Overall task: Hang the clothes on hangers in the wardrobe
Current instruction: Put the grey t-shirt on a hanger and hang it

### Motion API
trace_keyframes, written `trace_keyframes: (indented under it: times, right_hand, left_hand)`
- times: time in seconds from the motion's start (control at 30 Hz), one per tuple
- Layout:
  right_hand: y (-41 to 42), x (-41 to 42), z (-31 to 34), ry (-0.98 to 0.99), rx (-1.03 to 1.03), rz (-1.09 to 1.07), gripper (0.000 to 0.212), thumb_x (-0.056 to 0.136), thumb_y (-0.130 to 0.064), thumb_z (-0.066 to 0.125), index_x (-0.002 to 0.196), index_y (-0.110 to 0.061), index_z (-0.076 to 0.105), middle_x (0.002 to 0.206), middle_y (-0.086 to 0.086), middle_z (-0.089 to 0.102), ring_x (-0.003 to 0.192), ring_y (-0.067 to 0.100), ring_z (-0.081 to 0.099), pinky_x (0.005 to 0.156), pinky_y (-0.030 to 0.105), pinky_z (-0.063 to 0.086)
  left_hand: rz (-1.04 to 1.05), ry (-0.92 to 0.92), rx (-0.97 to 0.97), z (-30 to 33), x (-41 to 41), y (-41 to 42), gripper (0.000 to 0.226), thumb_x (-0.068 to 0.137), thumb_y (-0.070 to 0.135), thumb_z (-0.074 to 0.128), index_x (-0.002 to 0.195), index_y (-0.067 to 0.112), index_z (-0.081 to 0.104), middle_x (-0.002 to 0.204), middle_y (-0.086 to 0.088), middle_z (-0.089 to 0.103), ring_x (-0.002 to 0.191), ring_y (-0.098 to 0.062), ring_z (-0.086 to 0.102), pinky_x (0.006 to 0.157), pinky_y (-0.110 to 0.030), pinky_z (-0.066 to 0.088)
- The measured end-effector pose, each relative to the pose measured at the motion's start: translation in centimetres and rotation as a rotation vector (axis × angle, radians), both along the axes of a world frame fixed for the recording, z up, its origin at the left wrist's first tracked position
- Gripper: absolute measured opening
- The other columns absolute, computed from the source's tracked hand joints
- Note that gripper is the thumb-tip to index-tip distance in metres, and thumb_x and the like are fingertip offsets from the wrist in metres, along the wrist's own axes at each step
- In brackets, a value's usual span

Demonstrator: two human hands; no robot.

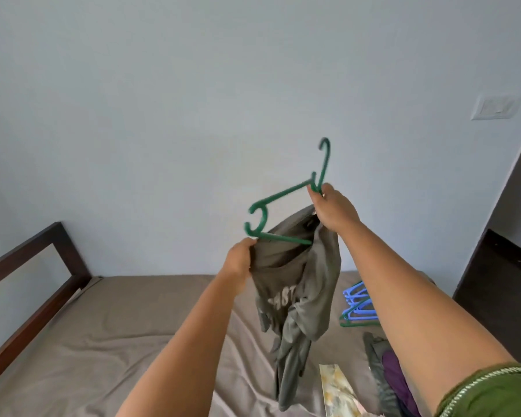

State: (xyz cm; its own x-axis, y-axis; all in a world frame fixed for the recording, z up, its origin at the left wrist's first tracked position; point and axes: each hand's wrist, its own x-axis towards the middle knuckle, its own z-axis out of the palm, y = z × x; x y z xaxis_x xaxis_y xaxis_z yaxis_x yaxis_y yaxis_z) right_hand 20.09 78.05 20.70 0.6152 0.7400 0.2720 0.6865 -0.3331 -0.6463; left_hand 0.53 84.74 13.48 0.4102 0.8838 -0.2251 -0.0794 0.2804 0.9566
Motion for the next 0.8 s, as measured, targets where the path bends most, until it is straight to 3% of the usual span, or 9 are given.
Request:
trace_keyframes:
  times: [0.07, 0.13, 0.2, 0.27, 0.37, 0.47, 0.63, 0.7, 0.8]
  right_hand:
    - [0.1, 0.9, -1.0, -0.135, -0.108, -0.125, 0.057, 0.096, -0.061, 0.027, 0.129, -0.019, 0.047, 0.119, 0.007, 0.053, 0.116, 0.034, 0.047, 0.088, 0.044, 0.040]
    - [0.5, 1.4, -2.2, -0.051, -0.016, -0.119, 0.050, 0.098, -0.054, 0.034, 0.129, -0.018, 0.051, 0.120, 0.008, 0.054, 0.117, 0.034, 0.048, 0.093, 0.045, 0.042]
    - [0.8, 1.1, -3.3, 0.168, 0.242, -0.013, 0.027, 0.099, -0.043, 0.042, 0.112, -0.025, 0.057, 0.101, 0.005, 0.061, 0.099, 0.031, 0.060, 0.088, 0.047, 0.050]
    - [1.2, 0.6, -4.2, 0.281, 0.399, -0.012, 0.013, 0.097, -0.036, 0.043, 0.095, -0.030, 0.054, 0.083, 0.002, 0.060, 0.076, 0.028, 0.061, 0.076, 0.050, 0.054]
    - [1.1, -1.2, -4.4, 0.121, 0.364, -0.055, 0.012, 0.100, -0.024, 0.038, 0.101, -0.018, 0.048, 0.070, 0.002, 0.055, 0.062, 0.023, 0.055, 0.050, 0.031, 0.044]
    - [1.7, -3.0, -4.9, 0.037, 0.343, -0.096, 0.016, 0.101, -0.017, 0.036, 0.109, -0.014, 0.049, 0.072, -0.001, 0.054, 0.067, 0.022, 0.052, 0.055, 0.029, 0.036]
    - [2.5, -4.6, -5.8, 0.091, 0.377, -0.165, 0.019, 0.103, -0.025, 0.035, 0.109, -0.011, 0.045, 0.080, 0.003, 0.058, 0.072, 0.024, 0.054, 0.064, 0.031, 0.040]
    - [2.4, -4.2, -6.6, 0.054, 0.369, -0.127, 0.021, 0.103, -0.028, 0.034, 0.108, -0.012, 0.047, 0.083, 0.006, 0.062, 0.076, 0.027, 0.056, 0.069, 0.035, 0.045]
    - [2.3, -3.9, -8.5, 0.034, 0.296, -0.081, 0.023, 0.103, -0.030, 0.033, 0.106, -0.013, 0.048, 0.083, 0.004, 0.060, 0.078, 0.026, 0.056, 0.071, 0.035, 0.043]
  left_hand:
    - [0.007, -0.003, -0.012, 1.2, -1.4, 0.1, 0.022, 0.093, 0.016, 0.051, 0.076, 0.010, 0.063, 0.061, -0.004, 0.066, 0.057, -0.018, 0.060, 0.059, -0.028, 0.047]
    - [-0.021, -0.012, -0.017, 2.3, -2.6, 0.3, 0.021, 0.093, 0.017, 0.052, 0.078, 0.008, 0.063, 0.070, -0.007, 0.067, 0.056, -0.017, 0.062, 0.058, -0.026, 0.048]
    - [-0.128, -0.042, -0.053, 3.2, -3.9, 0.5, 0.033, 0.097, 0.031, 0.047, 0.087, 0.005, 0.066, 0.085, -0.012, 0.069, 0.067, -0.019, 0.067, 0.062, -0.028, 0.051]
    - [-0.313, -0.100, -0.073, 4.4, -5.3, 0.4, 0.069, 0.093, 0.063, 0.037, 0.098, 0.001, 0.068, 0.096, -0.015, 0.070, 0.081, -0.025, 0.068, 0.072, -0.034, 0.051]
    - [-0.507, -0.040, 0.079, 5.8, -6.3, -0.2, 0.095, 0.075, 0.087, 0.033, 0.110, 0.005, 0.066, 0.094, -0.007, 0.069, 0.082, -0.019, 0.063, 0.073, -0.033, 0.048]
    - [-0.475, 0.024, 0.222, 6.2, -5.7, -1.0, 0.089, 0.062, 0.084, 0.044, 0.106, 0.009, 0.066, 0.096, -0.004, 0.067, 0.087, -0.019, 0.058, 0.073, -0.034, 0.045]
    - [-0.499, -0.286, -0.088, 4.6, -7.3, 0.0, 0.137, 0.046, 0.103, 0.038, 0.128, -0.006, 0.056, 0.121, -0.019, 0.053, 0.108, -0.030, 0.051, 0.087, -0.040, 0.044]
    - [-0.514, -0.323, -0.135, 4.4, -8.2, 0.5, 0.139, 0.043, 0.103, 0.043, 0.127, -0.007, 0.057, 0.125, -0.021, 0.046, 0.115, -0.033, 0.039, 0.095, -0.043, 0.034]
    - [-0.415, -0.232, -0.063, 4.9, -8.4, 0.9, 0.097, 0.062, 0.083, 0.060, 0.112, 0.000, 0.066, 0.110, -0.019, 0.063, 0.108, -0.034, 0.056, 0.099, -0.046, 0.042]
